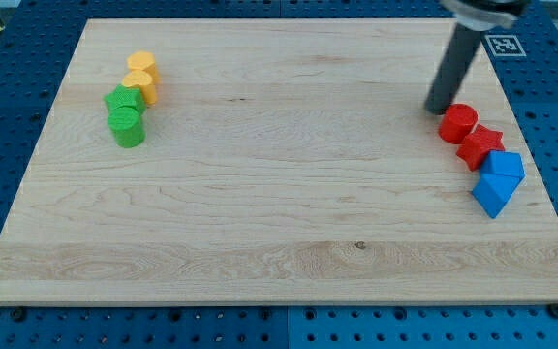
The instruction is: Move the red circle towards the left side
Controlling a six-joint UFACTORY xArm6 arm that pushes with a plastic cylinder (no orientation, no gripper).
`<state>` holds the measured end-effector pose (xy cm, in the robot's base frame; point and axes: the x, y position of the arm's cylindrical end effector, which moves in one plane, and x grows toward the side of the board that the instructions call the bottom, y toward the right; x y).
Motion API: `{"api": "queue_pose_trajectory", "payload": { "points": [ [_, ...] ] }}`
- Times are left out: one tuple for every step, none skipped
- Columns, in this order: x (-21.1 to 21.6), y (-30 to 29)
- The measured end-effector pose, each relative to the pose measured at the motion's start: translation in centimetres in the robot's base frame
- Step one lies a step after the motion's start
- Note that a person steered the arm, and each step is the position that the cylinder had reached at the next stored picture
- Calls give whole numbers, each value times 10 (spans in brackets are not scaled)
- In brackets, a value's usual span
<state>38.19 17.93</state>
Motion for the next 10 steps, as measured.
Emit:
{"api": "queue_pose_trajectory", "payload": {
  "points": [
    [-14, 22],
    [-19, 84],
    [-2, 128],
    [18, 106],
    [19, 24],
    [27, -68],
    [25, -76],
    [19, -27],
    [24, 36],
    [49, 51]
  ]
}}
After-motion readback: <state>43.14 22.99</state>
